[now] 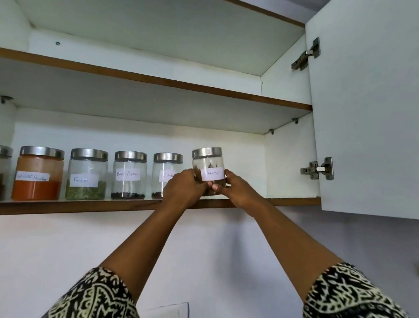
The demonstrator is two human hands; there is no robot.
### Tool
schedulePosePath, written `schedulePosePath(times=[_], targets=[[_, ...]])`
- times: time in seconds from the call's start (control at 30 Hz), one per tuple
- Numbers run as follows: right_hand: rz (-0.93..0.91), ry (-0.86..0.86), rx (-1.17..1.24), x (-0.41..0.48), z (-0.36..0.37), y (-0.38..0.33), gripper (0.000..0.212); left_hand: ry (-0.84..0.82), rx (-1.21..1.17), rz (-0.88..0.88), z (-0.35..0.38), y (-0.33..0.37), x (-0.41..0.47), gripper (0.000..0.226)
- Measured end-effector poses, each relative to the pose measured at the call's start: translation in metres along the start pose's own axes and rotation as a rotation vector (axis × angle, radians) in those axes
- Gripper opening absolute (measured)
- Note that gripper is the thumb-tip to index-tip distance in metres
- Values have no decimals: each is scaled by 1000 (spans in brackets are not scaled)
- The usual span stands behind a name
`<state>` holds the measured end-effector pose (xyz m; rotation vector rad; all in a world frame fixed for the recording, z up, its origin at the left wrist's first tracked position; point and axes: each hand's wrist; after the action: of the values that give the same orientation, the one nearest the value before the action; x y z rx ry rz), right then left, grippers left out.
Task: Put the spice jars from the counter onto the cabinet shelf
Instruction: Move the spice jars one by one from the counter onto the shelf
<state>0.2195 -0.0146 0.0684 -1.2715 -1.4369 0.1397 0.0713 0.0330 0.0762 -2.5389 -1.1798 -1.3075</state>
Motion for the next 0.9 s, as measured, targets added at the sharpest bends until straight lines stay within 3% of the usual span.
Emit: schedulePosePath(times=[0.13,0.47,0.73,0.9], targets=[[108,-75,-194,20,3,6,54,12,156,-51,10,-2,6,30],[194,-175,-287,44,1,6,57,126,314,-141,27,1,16,30],[225,-153,-314,36,7,1,64,164,299,-129,28,0,11,26],[231,-55,-484,13,12,-10,65,137,265,-90,20,4,-1,25]])
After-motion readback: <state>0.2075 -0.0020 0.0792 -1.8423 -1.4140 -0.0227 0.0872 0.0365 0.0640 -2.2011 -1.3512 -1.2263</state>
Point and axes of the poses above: each hand's wrist, its own x-axis towards the middle knuckle, its own z-axis out of the palm, y = z × x, and after that the axes turned 14 degrees about x, right-handed
